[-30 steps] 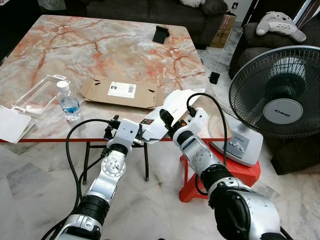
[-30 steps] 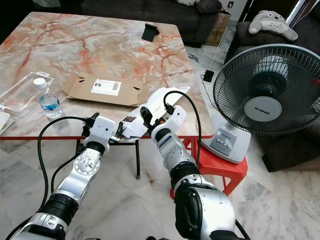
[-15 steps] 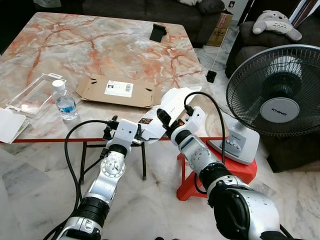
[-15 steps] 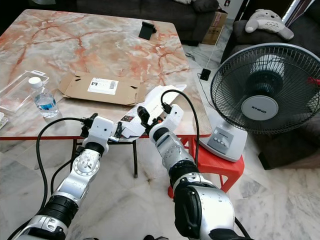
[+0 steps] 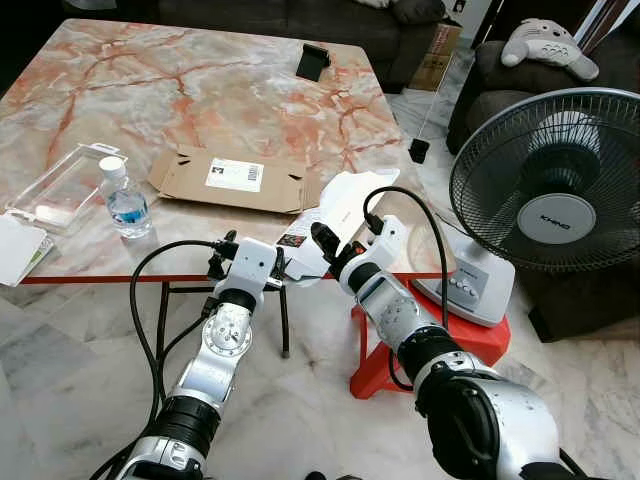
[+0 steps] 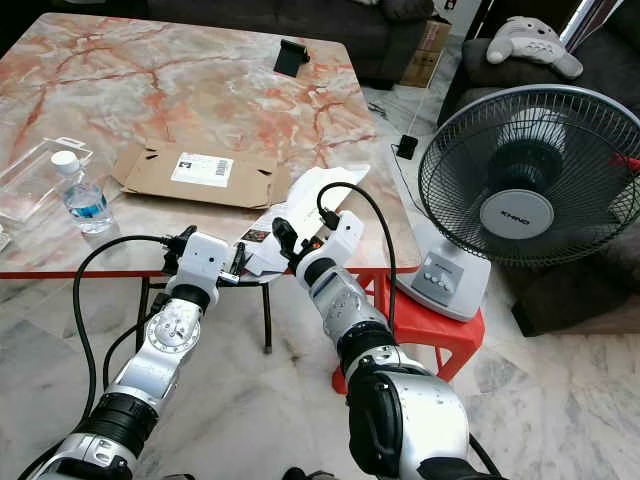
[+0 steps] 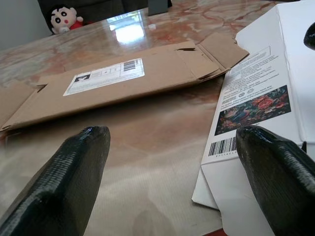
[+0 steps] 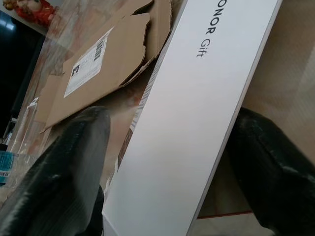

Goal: Picking trash to rubbish bin

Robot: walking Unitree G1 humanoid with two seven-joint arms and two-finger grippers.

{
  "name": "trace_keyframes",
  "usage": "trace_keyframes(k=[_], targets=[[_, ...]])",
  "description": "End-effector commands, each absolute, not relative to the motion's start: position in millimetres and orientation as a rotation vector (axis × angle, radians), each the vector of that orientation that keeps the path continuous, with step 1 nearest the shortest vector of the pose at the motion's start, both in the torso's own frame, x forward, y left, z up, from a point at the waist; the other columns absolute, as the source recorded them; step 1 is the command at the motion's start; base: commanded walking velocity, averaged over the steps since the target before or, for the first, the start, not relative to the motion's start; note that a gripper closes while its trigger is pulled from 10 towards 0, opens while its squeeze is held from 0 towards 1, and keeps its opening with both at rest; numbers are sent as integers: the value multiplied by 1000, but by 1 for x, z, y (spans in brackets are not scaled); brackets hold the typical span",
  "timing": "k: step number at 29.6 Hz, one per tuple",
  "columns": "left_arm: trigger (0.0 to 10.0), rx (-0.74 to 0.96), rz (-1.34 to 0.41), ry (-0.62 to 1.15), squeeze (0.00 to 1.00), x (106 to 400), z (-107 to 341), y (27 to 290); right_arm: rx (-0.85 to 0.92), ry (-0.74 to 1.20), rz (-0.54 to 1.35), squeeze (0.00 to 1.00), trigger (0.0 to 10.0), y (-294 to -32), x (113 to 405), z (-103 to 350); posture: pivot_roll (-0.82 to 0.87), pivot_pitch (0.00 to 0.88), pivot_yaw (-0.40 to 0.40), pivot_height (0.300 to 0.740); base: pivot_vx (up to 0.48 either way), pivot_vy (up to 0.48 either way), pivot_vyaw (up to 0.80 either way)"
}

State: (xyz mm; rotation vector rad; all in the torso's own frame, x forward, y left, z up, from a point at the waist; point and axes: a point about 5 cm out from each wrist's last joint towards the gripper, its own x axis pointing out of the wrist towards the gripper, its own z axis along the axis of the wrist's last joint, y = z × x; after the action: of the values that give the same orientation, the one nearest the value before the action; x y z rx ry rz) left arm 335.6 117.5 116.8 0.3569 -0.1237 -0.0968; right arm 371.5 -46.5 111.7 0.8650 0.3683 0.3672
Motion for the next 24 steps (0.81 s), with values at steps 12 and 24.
trace_keyframes(k=[12, 24], targets=[[10000, 344, -110, -99, 0, 334, 113, 115, 932, 423, 449, 0, 0, -6, 355, 106, 81, 144, -210, 740, 0, 0, 0], [10000, 339, -112, -101, 0, 337, 115, 116, 988, 414, 428, 0, 0, -14, 357, 105, 81, 137, -204, 740, 0, 0, 0]])
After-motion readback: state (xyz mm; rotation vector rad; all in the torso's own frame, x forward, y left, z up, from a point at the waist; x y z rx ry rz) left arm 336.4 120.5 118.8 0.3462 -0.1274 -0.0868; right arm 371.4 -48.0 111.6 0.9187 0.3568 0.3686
